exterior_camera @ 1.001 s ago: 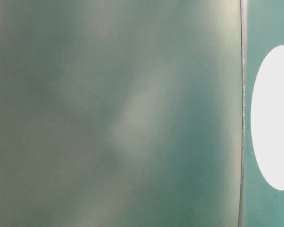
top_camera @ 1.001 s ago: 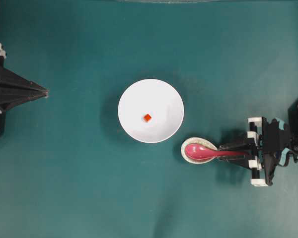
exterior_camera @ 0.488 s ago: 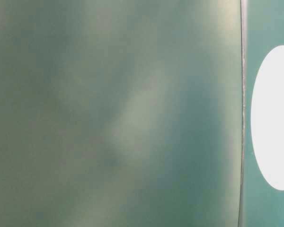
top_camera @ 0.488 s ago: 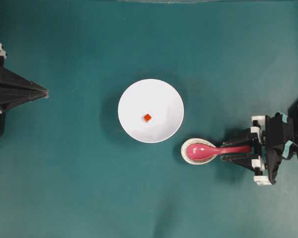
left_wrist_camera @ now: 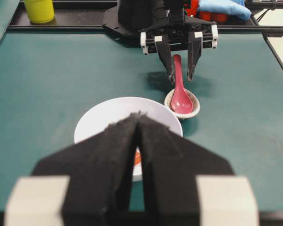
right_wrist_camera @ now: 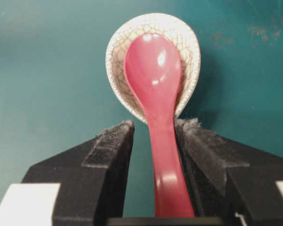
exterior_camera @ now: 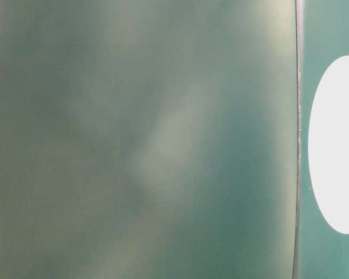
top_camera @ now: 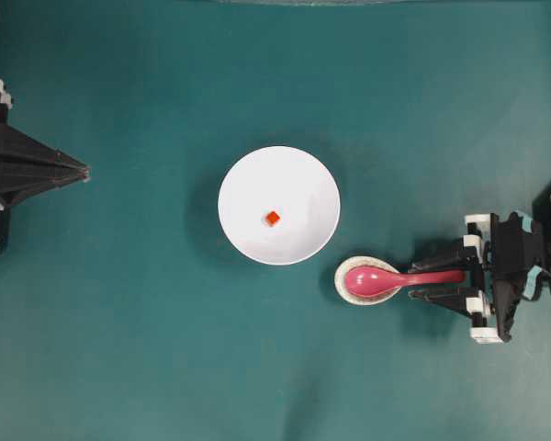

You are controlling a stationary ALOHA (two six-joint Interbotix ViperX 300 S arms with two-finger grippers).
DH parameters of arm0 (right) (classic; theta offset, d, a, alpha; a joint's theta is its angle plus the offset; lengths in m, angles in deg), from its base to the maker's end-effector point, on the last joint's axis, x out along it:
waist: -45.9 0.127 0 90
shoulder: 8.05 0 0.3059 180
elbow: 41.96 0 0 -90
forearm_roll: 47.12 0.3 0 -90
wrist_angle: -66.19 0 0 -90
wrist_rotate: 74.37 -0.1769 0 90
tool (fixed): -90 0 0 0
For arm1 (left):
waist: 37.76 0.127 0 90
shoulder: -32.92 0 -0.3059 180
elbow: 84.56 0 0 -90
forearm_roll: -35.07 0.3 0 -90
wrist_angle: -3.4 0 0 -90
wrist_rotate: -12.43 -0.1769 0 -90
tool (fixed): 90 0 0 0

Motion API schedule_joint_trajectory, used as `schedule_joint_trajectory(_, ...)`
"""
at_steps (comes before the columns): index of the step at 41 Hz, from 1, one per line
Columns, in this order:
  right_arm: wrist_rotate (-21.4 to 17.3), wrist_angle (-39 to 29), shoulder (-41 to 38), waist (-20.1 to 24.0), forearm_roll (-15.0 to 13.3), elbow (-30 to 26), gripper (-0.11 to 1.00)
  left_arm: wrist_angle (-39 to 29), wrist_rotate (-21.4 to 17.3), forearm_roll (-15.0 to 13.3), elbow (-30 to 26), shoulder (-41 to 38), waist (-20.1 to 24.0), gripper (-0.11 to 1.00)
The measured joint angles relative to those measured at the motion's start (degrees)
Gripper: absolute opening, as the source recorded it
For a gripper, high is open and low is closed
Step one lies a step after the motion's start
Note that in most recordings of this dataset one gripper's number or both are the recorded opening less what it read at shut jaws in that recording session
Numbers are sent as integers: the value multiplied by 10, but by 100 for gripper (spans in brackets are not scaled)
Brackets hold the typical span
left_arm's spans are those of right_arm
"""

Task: Grip the spoon and scoop the red block from the bowl with right arm.
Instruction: 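Close the right gripper on the spoon handle, then lift the spoon with the right gripper and carry it over the white bowl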

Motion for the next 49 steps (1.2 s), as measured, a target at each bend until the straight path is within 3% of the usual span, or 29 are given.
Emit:
schedule_joint_trajectory(29,69,-1,0,-6,0,0,47,0,1,1,0,-1,0,1)
schedule_joint_trajectory(49,76,-1,0,-12,0,0,30,1,0,1,-1,-1,0,1)
